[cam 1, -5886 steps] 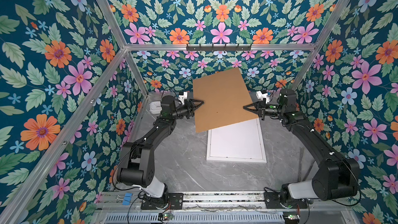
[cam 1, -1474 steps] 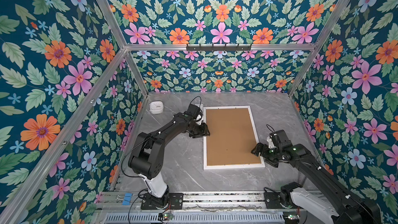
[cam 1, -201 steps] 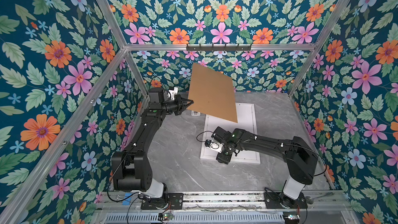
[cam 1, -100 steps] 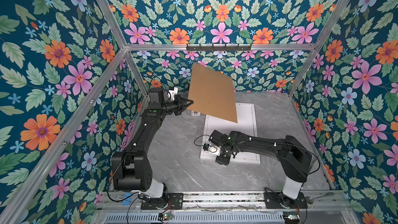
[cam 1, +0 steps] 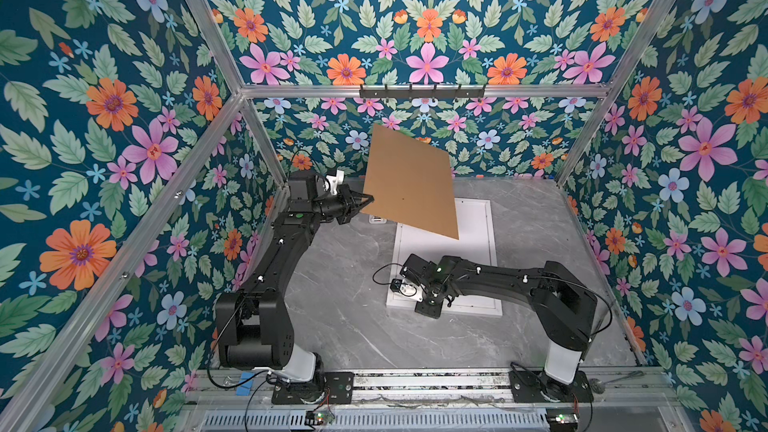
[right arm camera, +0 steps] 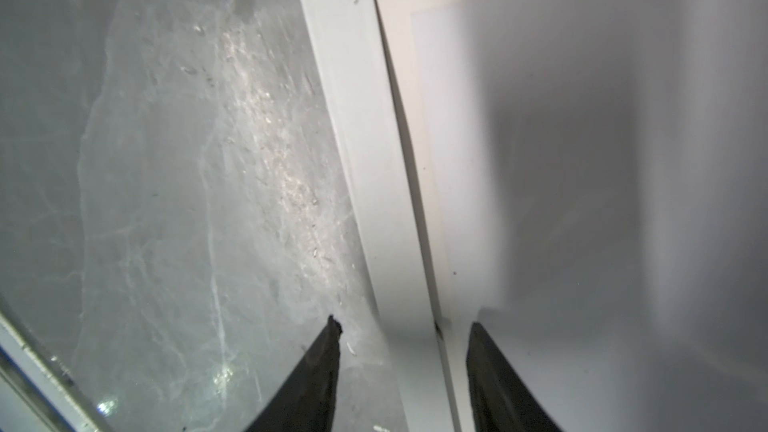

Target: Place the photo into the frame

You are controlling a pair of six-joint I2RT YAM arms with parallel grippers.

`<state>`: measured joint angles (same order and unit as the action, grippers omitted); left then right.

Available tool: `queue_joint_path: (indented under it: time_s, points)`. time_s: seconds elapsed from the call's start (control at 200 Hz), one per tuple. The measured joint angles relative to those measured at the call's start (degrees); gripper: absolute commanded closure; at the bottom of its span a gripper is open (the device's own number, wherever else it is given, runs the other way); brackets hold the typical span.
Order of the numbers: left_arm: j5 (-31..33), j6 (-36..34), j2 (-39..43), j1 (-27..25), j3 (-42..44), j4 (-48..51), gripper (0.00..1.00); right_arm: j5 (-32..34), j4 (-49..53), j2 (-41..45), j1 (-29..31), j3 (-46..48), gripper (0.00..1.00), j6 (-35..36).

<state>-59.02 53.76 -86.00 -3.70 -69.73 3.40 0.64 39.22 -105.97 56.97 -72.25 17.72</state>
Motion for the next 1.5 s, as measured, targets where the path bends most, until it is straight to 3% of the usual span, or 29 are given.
queue_joint_path:
  time_s: [0.955, 1.065, 1.285, 1.495]
  points:
    - [-0.8, 0.4, 0.0, 0.1, 0.1, -0.9, 1.0, 1.9, -0.2, -1.1, 0.6, 0.0, 0.78, 0.6]
    - [-0.8, 0.4, 0.0, 0.1, 0.1, -0.9, 1.0, 2.1, -0.2, -1.1, 0.7, -0.1, 0.88, 1.1]
    - [-0.8, 0.4, 0.0, 0.1, 0.1, -1.1, 1.0, 2.5, 0.1, -1.4, 0.7, -0.4, 0.85, 1.7]
    - [-0.9, 0.4, 0.0, 0.1, 0.3, -1.2, 1.0, 2.7, 0.6, -1.3, 0.7, -0.8, 0.58, 0.7]
